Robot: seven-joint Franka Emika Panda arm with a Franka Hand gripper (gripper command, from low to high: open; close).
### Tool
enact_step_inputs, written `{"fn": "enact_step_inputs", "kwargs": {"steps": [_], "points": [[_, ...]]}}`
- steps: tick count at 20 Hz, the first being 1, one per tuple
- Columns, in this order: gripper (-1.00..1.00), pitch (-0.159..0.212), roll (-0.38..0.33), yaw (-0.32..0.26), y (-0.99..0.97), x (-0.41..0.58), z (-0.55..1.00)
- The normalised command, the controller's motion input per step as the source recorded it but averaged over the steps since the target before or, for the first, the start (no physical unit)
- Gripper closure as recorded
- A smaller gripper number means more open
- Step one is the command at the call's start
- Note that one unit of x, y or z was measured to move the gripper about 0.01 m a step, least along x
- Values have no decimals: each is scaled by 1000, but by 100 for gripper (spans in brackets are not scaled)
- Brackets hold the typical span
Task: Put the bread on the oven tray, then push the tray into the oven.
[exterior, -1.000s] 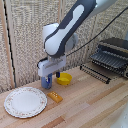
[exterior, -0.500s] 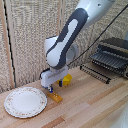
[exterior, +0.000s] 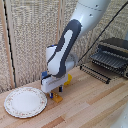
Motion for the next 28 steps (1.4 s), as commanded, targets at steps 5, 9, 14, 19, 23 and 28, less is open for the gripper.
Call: {"fn": "enact_step_inputs", "kwargs": {"steps": [5, 9, 14, 19, 23, 28], "points": [[-100, 0, 13, -93, -72, 0, -150], [100, 1, -7, -41, 134, 0, -45], [100, 13, -53, 25, 258, 0, -32], [100, -38, -70, 6, 348, 0, 36], [100, -70, -76, 28, 367, 0, 185], [100, -19, -29, -49, 213, 0, 787]]}}
